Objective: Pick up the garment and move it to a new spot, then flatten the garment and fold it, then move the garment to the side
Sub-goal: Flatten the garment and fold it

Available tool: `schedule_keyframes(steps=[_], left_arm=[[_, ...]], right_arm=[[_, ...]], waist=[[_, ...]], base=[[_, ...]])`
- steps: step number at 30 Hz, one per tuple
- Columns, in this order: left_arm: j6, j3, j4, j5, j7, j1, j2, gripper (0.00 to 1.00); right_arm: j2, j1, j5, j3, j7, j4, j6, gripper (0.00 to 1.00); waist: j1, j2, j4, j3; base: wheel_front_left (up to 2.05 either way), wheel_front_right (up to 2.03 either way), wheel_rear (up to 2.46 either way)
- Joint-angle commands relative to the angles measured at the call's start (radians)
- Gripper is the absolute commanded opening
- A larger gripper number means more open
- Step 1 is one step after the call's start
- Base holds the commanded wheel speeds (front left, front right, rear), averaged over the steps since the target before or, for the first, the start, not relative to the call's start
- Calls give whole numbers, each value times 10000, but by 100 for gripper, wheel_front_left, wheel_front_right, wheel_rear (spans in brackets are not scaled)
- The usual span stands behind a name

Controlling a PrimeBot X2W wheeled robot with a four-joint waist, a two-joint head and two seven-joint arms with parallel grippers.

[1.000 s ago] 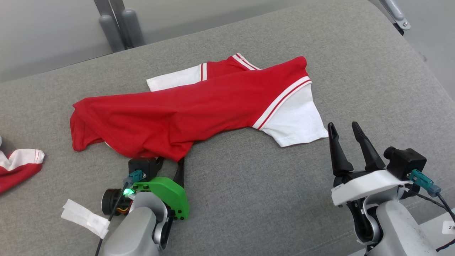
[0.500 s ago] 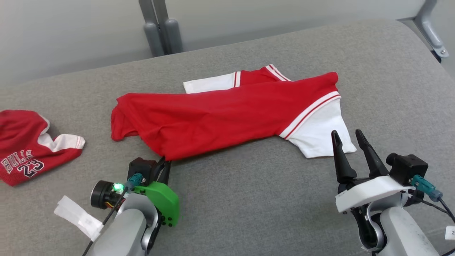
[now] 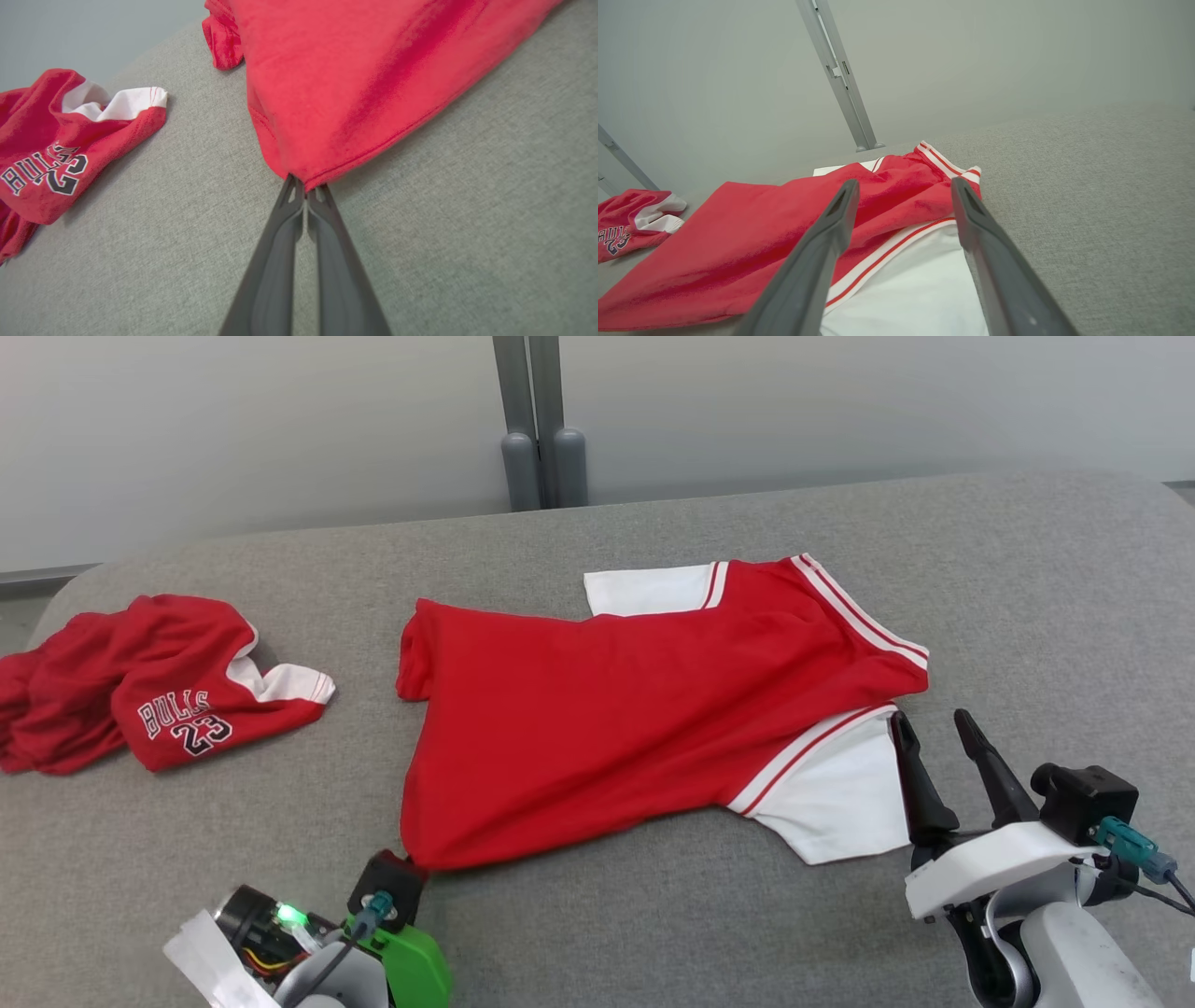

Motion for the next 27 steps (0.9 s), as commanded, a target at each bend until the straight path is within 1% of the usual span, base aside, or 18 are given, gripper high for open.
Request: schedule_keyframes(steps=[1, 2, 6, 12, 16, 19, 22, 27], left_arm=[[113, -83, -238, 44, 99, 218, 45, 66], [150, -123, -457, -14, 167, 361, -2, 100], [355, 1, -1084, -330, 155, 805, -135, 100], [925, 1002, -2129, -1334, -329, 1538, -78, 100], [1332, 1870, -2934, -1928, -1183, 1964, -146, 100], [1577, 2468, -3174, -2164, -1981, 2244, -212, 100], [1614, 2819, -3113, -2341, -2535, 2347, -288, 100], [1429, 3342, -2977, -2508, -3019, 2361, -562, 100]], right_arm=[[-58, 149, 81, -21, -29, 41, 5, 100], [-82, 144, 85, -29, -29, 52, 5, 100], [-141, 112, 101, -39, -29, 71, 5, 100], [-167, 204, 129, -198, -29, 24, 5, 100], [-180, 321, 140, -315, -29, 34, 5, 100], [-179, 376, 156, -348, -29, 88, 5, 100], [-227, 342, 166, -325, -29, 167, 5, 100], [-321, 203, 190, -353, 80, 462, 5, 100]], waist=[[0, 0, 122, -97], [0, 0, 138, -101], [0, 0, 148, -125], [0, 0, 148, -150], [0, 0, 159, -145], [0, 0, 151, -137], [0, 0, 160, -144], [0, 0, 231, -156]], base=[[0, 0, 0], [0, 0, 0], [0, 0, 0], [0, 0, 0], [0, 0, 0], [0, 0, 0], [0, 0, 0], [0, 0, 0]])
